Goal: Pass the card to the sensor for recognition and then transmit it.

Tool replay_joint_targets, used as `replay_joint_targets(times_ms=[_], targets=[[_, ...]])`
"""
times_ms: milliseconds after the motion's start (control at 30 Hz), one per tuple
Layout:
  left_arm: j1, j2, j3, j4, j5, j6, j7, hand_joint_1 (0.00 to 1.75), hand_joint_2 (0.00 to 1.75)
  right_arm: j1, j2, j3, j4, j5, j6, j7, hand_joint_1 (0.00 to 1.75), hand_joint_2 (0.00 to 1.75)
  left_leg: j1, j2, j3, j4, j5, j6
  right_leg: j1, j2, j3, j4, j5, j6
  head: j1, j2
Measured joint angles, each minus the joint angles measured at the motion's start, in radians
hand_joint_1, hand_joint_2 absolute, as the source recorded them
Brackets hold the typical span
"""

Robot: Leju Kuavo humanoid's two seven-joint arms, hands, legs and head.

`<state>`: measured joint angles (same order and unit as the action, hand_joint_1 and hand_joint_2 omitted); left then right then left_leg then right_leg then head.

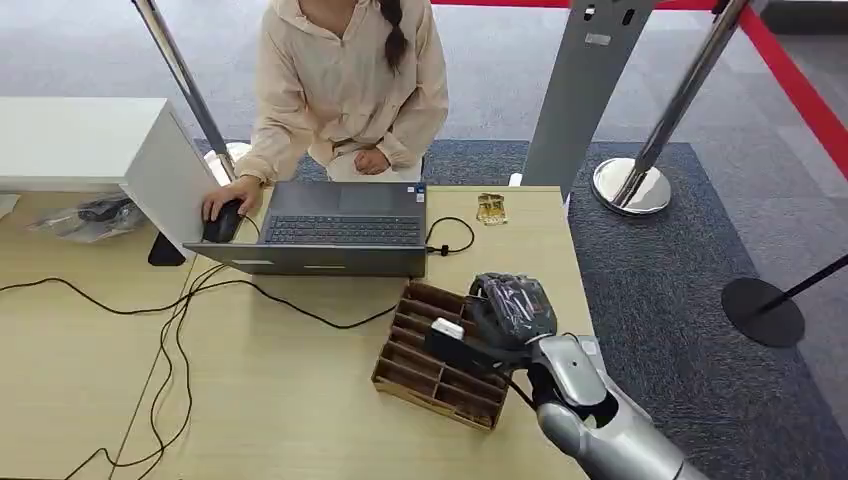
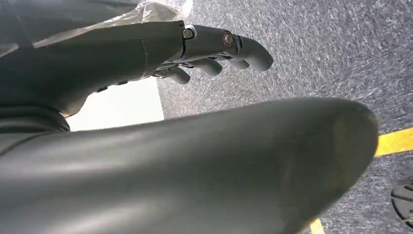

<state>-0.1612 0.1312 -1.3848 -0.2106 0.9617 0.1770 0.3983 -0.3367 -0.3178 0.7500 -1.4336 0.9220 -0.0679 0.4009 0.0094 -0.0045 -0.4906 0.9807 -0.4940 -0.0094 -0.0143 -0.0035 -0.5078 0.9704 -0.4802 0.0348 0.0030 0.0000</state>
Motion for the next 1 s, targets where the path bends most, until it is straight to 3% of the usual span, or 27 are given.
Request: replay_joint_targets(times_ms=[467,1000], targets=[[0.0,0.001,0.0,0.0,-0.006,0.0,-0.006,0.0,0.0,-0.002,-0.001,-0.002,-0.018,0.034,0.002,0.007,1.75,1.75,0.0,0.0,0.0,0.0,0.0,0.0,0.0,0.0,0.0,0.0,0.0,0.0,0.0,0.0],[0.002,0.002,0.001,0.0,-0.007,-0.009,-0.008,0.0,0.0,-0.107,-0.013,-0.009,-0.193,0.076,0.099,0.04,1.75,1.75,0.0,0.0,0.0,0.0,0.0,0.0,0.0,0.0,-0.001,0.0,0.0,0.0,0.0,0.0]])
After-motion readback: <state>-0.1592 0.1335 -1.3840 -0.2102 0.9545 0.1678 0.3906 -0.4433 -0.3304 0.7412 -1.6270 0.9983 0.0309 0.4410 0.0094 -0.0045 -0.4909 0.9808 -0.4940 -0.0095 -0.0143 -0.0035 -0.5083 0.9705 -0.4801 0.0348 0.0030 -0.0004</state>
